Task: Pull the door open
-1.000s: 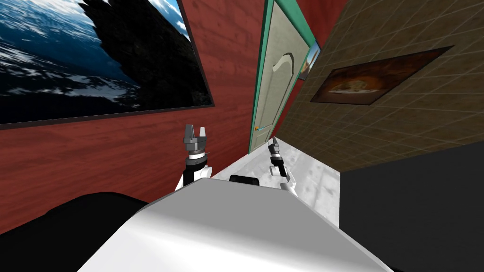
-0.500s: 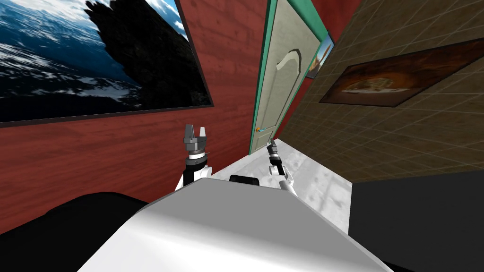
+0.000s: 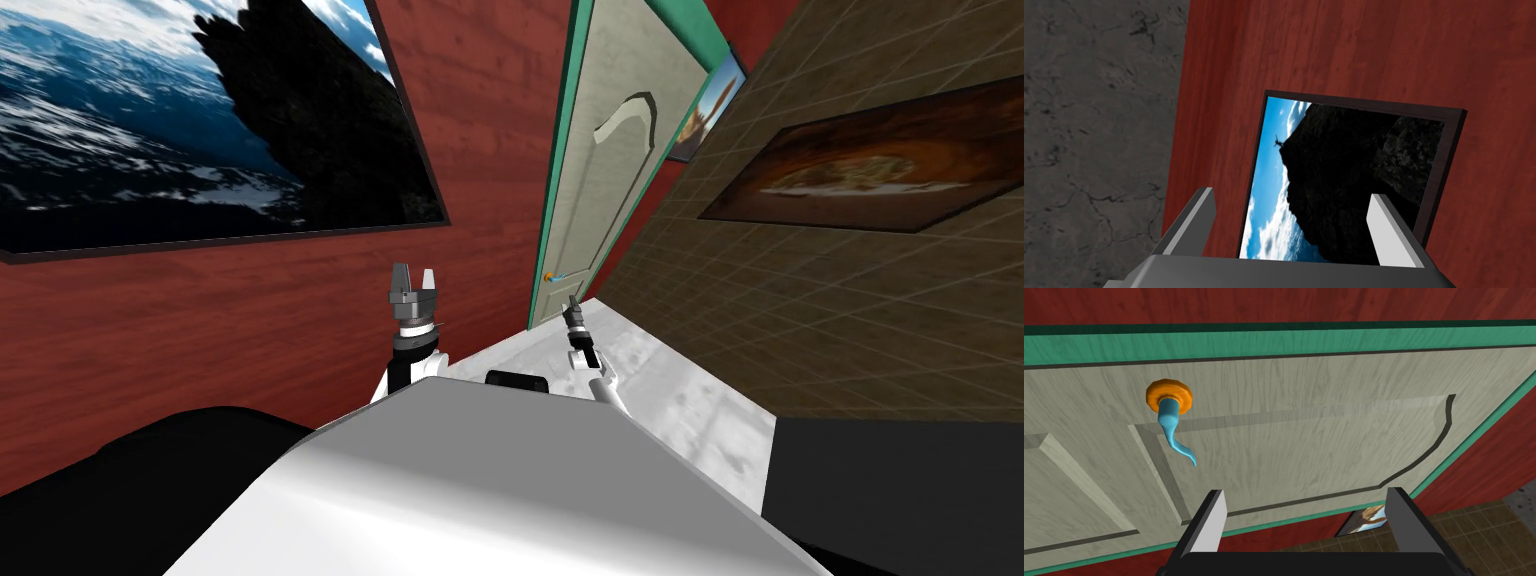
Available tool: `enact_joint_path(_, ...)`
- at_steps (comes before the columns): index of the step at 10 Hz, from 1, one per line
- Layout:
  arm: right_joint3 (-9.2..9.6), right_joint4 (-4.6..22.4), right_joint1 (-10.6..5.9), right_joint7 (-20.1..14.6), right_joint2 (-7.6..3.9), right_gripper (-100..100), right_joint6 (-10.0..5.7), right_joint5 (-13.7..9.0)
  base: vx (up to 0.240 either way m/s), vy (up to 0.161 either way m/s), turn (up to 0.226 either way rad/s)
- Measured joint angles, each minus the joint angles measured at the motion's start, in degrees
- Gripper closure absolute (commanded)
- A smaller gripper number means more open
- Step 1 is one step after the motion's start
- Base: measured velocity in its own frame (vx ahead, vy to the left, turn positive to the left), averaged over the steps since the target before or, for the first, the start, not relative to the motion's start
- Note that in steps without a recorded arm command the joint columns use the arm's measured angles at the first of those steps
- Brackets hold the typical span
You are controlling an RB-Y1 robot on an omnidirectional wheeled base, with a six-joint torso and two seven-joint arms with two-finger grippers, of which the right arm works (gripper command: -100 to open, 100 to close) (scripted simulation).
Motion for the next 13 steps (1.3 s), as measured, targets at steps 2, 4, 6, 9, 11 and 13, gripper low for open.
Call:
enact_joint_path(2,0.33,3.1,-1.31,-0.1,-0.38,-100,-0.77,-0.1,0.057,-0.101,0.134)
enact_joint_path(4,0.67,5.9,-2.39,-0.2,-0.74,-100,-1.35,-0.3,0.043,-0.107,0.154)
enact_joint_path(6,0.96,9.3,-3.85,-0.4,-1.23,-100,-2.09,-0.4,0.029,-0.116,0.139)
enact_joint_path(9,1.47,13.1,-5.42,-0.5,-1.61,-100,-2.85,-0.6,0.046,-0.104,0.133)
enact_joint_path(11,1.76,15.9,-6.78,-0.6,-1.94,-100,-3.27,-0.7,0.027,-0.104,0.139)
enact_joint_path(13,2.06,18.7,-7.87,-0.8,-2.36,-100,-3.97,-0.8,0.035,-0.107,0.116)
